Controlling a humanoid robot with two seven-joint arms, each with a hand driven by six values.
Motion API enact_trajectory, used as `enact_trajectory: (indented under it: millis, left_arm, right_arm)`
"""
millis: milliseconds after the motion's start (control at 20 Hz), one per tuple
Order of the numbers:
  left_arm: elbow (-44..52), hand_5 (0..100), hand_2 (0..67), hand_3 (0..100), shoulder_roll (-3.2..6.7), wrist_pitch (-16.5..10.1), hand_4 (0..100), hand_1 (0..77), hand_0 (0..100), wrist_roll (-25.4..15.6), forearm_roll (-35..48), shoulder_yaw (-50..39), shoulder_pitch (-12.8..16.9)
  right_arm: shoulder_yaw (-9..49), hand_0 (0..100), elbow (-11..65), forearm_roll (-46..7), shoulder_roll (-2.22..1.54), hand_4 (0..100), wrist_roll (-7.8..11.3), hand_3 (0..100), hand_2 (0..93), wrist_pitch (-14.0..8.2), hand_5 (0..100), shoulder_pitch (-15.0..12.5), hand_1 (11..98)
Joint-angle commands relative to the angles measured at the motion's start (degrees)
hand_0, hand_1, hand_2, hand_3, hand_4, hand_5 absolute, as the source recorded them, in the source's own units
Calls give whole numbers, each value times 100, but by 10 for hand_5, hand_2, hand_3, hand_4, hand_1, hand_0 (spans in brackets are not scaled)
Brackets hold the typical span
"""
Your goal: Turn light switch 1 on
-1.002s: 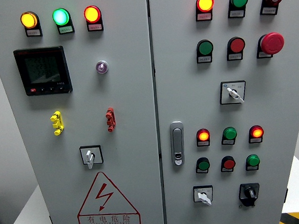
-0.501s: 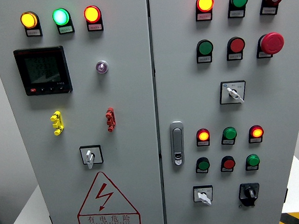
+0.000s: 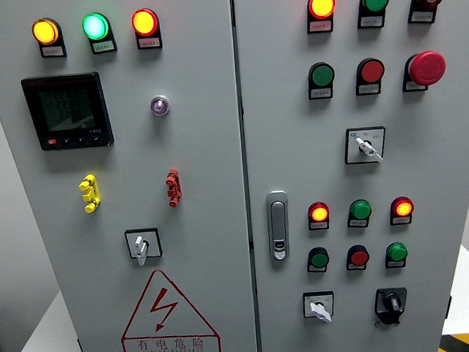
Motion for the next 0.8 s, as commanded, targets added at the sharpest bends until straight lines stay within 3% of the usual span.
enact_trajectory:
  millis: [0,752]
  left_arm:
    - [-3,46,21,0,5,0,0,5,0,9,14,0,0]
    - [-20,48,20,0,13,0,0,6,0,61,40,-9,9]
  right_arm:
    - [0,0,0,0,-2,230,-3,110,0,0,147,0,225]
    - [0,0,0,0,-2,230,6,110,0,0,147,0,225]
